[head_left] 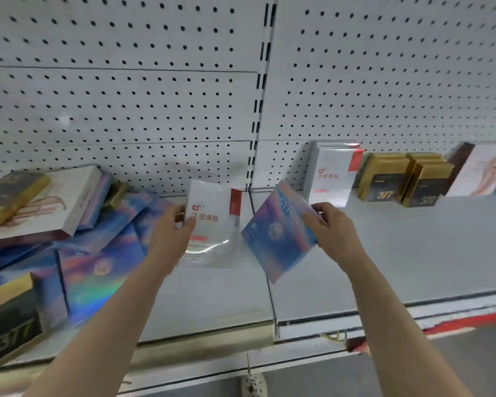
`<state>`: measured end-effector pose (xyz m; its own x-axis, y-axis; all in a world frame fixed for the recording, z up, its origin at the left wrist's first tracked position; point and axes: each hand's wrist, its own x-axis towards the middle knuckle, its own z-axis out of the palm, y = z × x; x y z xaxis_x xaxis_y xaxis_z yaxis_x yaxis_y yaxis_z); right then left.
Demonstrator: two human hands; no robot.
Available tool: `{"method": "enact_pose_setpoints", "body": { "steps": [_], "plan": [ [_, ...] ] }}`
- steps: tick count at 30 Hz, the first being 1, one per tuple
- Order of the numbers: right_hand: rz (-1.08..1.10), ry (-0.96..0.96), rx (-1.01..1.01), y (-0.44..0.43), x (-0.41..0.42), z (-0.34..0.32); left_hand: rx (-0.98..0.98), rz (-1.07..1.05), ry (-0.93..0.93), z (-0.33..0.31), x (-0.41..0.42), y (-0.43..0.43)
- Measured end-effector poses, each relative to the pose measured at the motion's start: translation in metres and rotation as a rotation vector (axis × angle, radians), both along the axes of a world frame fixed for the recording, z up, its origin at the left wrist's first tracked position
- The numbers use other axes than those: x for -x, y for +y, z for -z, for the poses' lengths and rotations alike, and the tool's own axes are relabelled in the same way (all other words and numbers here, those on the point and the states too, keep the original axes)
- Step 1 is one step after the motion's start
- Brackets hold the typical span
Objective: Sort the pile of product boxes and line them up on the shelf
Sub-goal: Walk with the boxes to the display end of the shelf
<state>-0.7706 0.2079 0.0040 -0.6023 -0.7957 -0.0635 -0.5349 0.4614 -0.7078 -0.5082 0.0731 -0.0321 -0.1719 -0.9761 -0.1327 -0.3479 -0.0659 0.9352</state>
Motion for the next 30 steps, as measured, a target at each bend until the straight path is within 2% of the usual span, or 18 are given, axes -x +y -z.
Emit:
{"method": "enact_pose_setpoints", "body": {
  "steps": [2,7,14,19,30],
  "plan": [
    [0.069,0.035,0.032,0.028,-0.011,-0.004,-0.027,0.052,0.08,-0.002,-0.005,0.011],
    [0.252,0.038,0.077,0.106,-0.031,-0.015,-0.009,0.187,0.124,-0.005,0.001,0.052],
    [0.501,0.106,0.183,0.215,-0.018,-0.026,-0.039,0.399,0.203,-0.015,0.057,0.132],
    [0.607,0.206,0.142,0.296,0.025,-0.022,-0.036,0.542,0.181,-0.015,0.122,0.195],
    [0.73,0.19,0.147,0.478,0.191,-0.018,-0.028,0.63,0.24,-0.011,0.331,0.358]
  ]
}}
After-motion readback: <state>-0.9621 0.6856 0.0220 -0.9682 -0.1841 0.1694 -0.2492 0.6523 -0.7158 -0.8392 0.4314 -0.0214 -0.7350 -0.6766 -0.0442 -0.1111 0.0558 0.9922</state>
